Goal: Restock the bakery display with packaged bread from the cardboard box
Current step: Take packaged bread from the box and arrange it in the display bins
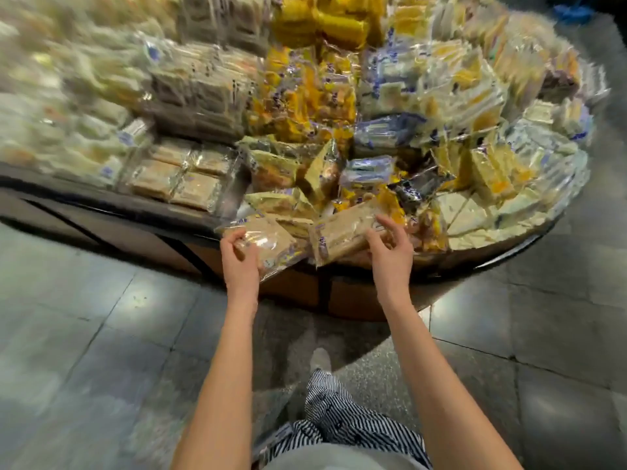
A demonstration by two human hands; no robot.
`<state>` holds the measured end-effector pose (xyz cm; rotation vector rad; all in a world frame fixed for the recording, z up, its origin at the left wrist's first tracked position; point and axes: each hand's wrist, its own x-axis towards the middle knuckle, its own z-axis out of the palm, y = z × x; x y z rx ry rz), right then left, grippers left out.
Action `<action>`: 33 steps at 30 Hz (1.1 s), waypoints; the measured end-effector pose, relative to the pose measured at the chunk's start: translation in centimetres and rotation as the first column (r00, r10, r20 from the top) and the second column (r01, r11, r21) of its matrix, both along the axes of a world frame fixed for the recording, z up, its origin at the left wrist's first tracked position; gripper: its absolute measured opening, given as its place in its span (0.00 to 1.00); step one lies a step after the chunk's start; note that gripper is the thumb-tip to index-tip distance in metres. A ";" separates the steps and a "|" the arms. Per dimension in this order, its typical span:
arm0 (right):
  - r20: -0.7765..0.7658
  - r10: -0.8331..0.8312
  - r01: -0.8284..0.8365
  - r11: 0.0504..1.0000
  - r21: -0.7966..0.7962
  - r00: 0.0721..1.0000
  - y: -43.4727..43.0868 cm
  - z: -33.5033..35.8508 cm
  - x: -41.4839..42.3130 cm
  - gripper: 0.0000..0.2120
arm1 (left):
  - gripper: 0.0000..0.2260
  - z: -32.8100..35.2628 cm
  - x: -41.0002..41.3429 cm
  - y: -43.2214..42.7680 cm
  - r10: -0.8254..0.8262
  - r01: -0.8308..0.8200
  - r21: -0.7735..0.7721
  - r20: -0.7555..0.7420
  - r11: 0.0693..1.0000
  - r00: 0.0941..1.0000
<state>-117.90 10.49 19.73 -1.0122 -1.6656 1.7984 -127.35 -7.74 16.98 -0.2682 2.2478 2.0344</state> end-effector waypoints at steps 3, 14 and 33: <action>0.039 0.059 -0.059 0.998 -0.015 0.997 -1.0 -0.7 -5.1 0.10 | 0.15 -0.8 -4.1 -1.9 0.084 -0.084 -0.016 0.033 0.996 0.996; 0.074 0.221 -0.219 0.975 -0.036 0.972 -5.5 -2.2 -19.5 0.12 | 0.11 -1.3 -14.8 -8.1 0.360 -0.355 -0.078 0.070 0.932 0.930; 0.225 -0.032 0.041 0.999 -0.035 0.974 -21.0 -8.1 -35.9 0.17 | 0.20 -3.5 -35.8 -20.3 0.139 -0.127 -0.102 0.117 0.987 0.983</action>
